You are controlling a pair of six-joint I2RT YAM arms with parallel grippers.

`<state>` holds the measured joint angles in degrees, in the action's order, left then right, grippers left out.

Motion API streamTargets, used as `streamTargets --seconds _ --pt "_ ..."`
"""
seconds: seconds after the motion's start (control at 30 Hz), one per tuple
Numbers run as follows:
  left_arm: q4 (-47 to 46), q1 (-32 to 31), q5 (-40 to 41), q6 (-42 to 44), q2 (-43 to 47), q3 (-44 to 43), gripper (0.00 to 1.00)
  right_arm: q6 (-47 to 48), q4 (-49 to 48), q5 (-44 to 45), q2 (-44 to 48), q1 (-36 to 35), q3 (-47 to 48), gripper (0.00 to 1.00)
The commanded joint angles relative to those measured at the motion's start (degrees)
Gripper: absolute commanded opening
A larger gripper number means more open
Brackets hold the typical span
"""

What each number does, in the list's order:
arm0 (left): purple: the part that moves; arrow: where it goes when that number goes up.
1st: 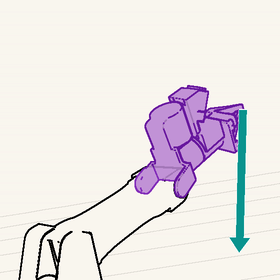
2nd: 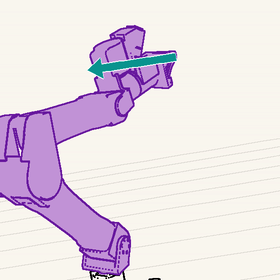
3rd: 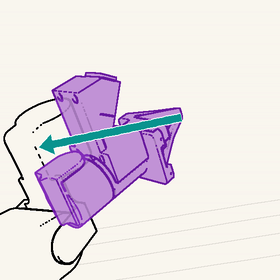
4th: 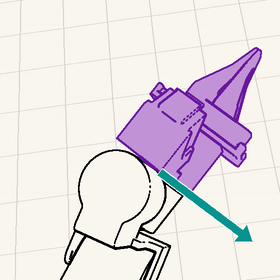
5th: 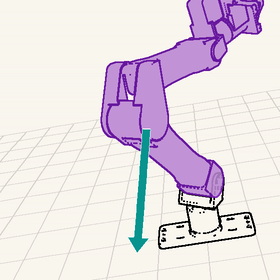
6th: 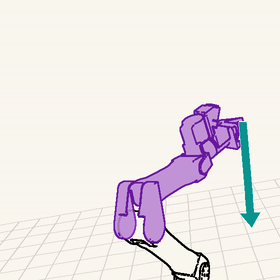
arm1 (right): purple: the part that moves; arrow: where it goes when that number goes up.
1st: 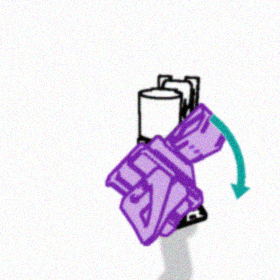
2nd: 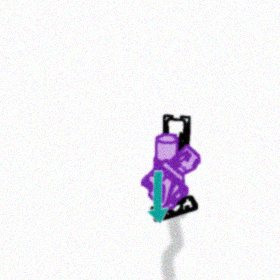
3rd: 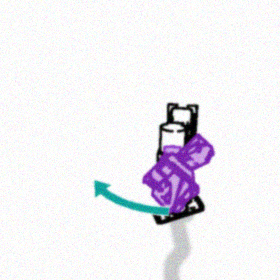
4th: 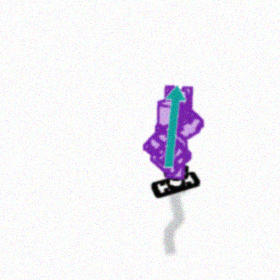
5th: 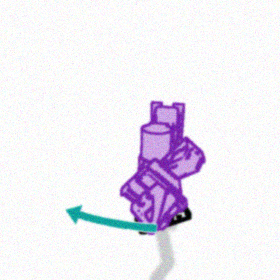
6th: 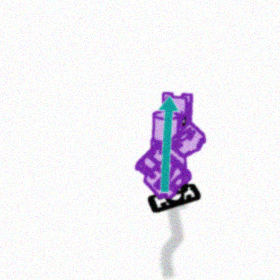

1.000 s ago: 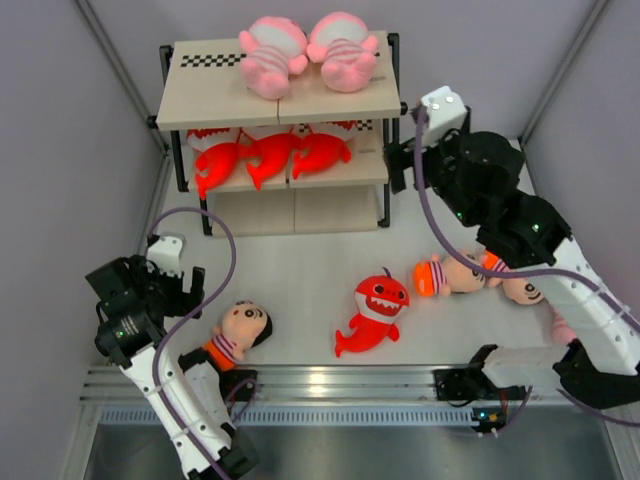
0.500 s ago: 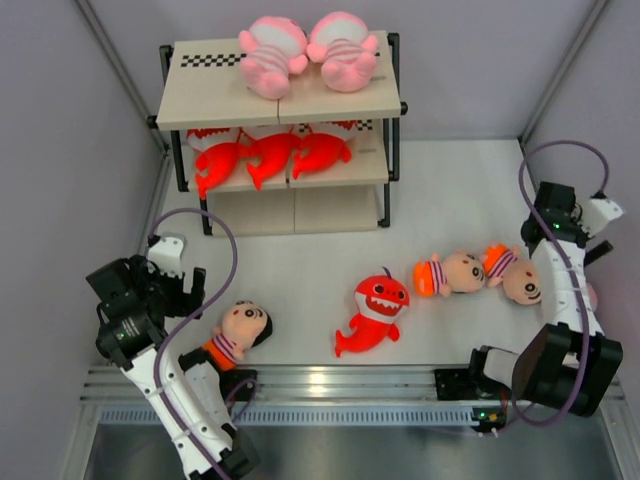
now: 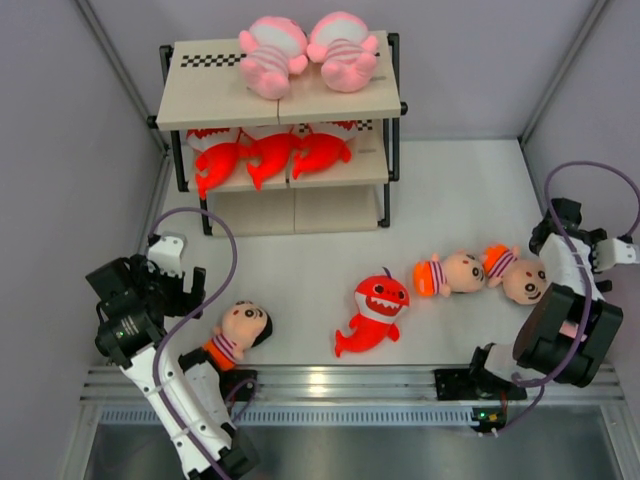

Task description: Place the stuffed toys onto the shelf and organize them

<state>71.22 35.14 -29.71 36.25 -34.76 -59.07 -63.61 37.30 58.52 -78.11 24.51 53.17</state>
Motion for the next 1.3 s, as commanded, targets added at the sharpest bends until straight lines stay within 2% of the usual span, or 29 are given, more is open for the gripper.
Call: streamTargets --seconds 0.0,0.13,0.23,0.43,0.53,0.57,0.73,0.8,0.9,1.0,1.03,1.17,1.27 --pt "-0.03 0.02 -0.79 1.28 -0.30 -0.26 0.96 -2.31 -2.83 -2.00 0.59 3.52 -2.18 0.92" --pt "-0.12 0.02 -1.14 1.28 -0.74 -0.35 0.96 0.16 -7.50 -6.84 -0.55 5.28 -3.86 0.90" --pt "-0.12 0.02 -1.14 1.10 -0.66 -0.52 0.96 0.86 -7.85 -6.67 -2.49 5.55 -4.12 0.82" --pt "-0.12 0.11 -0.52 1.28 -0.57 -0.52 0.96 2.27 -12.15 -12.20 -2.40 7.04 -7.19 0.59" --pt "-0.12 0.02 -0.08 1.37 -0.48 -0.43 0.95 3.58 -14.01 -14.22 -2.05 8.53 -8.34 0.35" --pt "-0.03 0.02 -0.08 1.45 -0.31 -0.35 0.95 4.19 -13.92 -14.66 -1.79 8.88 -8.34 0.20" --pt "0.15 0.02 -0.69 1.54 -0.39 -0.61 0.93 9.37 -14.88 -19.57 2.68 8.28 -5.97 0.11" --pt "0.15 0.11 -2.01 1.46 -0.48 -0.70 0.89 11.31 -15.94 -20.73 7.60 7.13 -5.01 0.06" --pt "0.58 0.11 -4.64 3.82 -1.62 -1.22 0.82 15.35 -19.70 -20.64 15.16 1.08 -4.04 0.00" --pt "0.76 0.02 -8.33 7.86 -3.73 -1.23 0.77 20.27 -20.95 -16.69 21.40 -9.28 -2.37 0.00" --pt "0.59 -0.07 -9.47 9.26 -5.12 -1.05 0.76 21.50 -20.78 -16.77 23.50 -14.79 -1.67 0.00" --pt "0.67 -0.77 -12.47 13.49 -11.10 -0.17 0.72 21.52 -17.44 -18.97 27.04 -25.46 -0.44 0.00" --pt "0.41 -4.54 -12.82 14.63 -13.66 1.06 0.70 20.73 -16.12 -15.21 29.85 -36.00 -1.05 0.00"
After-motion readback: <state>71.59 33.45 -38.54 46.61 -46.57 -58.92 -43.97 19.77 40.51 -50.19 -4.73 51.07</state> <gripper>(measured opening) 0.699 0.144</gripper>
